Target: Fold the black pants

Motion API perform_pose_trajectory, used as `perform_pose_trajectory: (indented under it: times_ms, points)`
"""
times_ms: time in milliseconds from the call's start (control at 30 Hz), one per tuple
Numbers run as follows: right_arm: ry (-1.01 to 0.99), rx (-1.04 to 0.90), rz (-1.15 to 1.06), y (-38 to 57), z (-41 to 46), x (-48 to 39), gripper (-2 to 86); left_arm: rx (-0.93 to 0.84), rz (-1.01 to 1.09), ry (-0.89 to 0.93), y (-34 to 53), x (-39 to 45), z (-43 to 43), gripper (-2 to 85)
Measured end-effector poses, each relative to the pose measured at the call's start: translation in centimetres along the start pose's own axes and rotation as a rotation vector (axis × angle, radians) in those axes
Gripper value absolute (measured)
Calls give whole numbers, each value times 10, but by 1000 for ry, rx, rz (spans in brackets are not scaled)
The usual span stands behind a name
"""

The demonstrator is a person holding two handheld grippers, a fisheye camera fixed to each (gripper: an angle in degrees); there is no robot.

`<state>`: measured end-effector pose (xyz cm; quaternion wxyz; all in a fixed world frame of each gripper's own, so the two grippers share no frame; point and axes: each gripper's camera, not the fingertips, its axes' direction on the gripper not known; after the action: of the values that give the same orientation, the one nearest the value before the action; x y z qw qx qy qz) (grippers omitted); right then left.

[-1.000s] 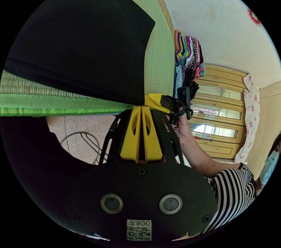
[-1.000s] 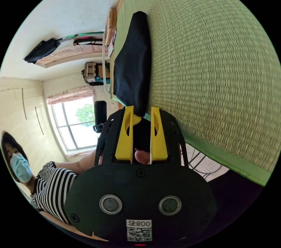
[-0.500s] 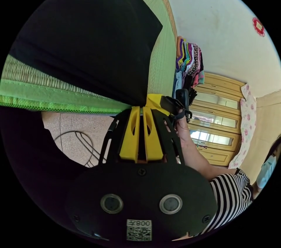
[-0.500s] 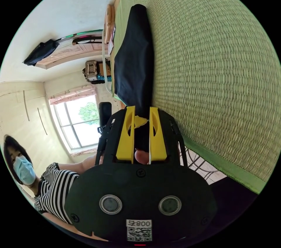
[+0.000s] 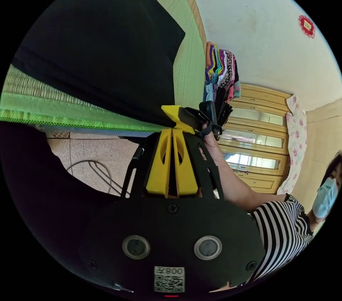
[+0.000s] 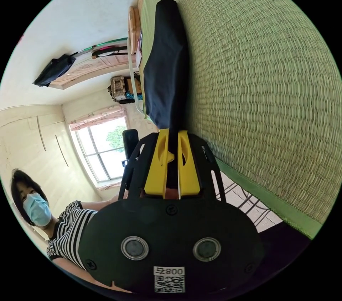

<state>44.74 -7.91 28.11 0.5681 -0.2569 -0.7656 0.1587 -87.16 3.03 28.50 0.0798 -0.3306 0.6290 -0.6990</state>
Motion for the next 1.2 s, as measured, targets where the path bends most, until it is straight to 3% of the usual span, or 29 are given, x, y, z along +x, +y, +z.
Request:
perform_pose_trajectory:
  times_ms: [300, 567, 767, 1200]
  points:
    - [-83, 21, -16, 21, -4, -22, 26, 151, -32, 120, 15, -26, -94, 19]
    - [-108, 14, -88, 37, -2, -69, 22, 385, -161, 304, 11, -78, -178, 90]
    - [-95, 19, -112, 54, 4, -90, 22, 451, -286, 381, -9, -121, -201, 126]
    - [-80, 28, -116, 108, 9, -108, 21, 508, -367, 315, -79, -187, -224, 128]
